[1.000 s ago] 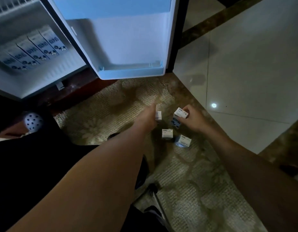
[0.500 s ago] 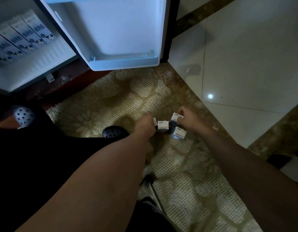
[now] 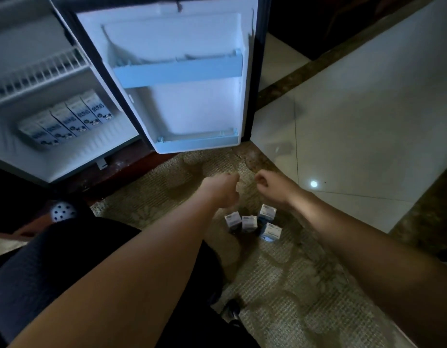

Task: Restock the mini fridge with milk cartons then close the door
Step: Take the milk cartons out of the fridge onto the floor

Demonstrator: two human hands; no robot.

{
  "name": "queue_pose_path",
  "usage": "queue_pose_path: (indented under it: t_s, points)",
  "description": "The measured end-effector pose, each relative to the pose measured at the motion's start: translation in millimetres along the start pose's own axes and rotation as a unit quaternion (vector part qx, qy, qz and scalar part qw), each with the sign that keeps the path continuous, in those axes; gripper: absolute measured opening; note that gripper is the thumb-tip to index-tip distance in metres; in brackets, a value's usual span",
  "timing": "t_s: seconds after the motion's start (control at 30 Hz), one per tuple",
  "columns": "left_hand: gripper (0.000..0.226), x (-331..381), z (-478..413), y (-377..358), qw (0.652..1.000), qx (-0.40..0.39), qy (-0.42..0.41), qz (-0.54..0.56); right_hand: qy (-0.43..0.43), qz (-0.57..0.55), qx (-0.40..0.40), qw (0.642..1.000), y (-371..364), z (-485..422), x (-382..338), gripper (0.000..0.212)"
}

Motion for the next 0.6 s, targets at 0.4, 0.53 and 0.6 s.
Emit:
queue_pose_path:
  t_s: [0.4, 0.53, 0.6]
  points:
    - [0.048, -145.3, 83.6, 153.9, 0.982, 0.121, 0.111, -0.096, 0.171, 0.109, 0.029, 0.979, 58.4, -21.4, -175.0, 0.038]
    - [0.049, -193.4, 124.3, 166.0, 0.976, 0.132, 0.142, -0.097, 0.214, 0.100, 0.024, 0.971, 48.7, -31.4, -250.0, 0.037]
    - [0.050, -215.4, 141.4, 168.5, 0.975, 0.139, 0.153, -0.085, 0.230, 0.080, 0.025, 0.970, 38.7, -35.9, -284.3, 0.035]
Point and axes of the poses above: each hand's wrist, its own z-axis away from the middle knuckle, its own y-axis out of the back of the hand, x = y × z, the point moved 5 cm from there along -z, towards the middle knuckle, and after that the axes turned 3 degrees about x, right-handed, at the moved point
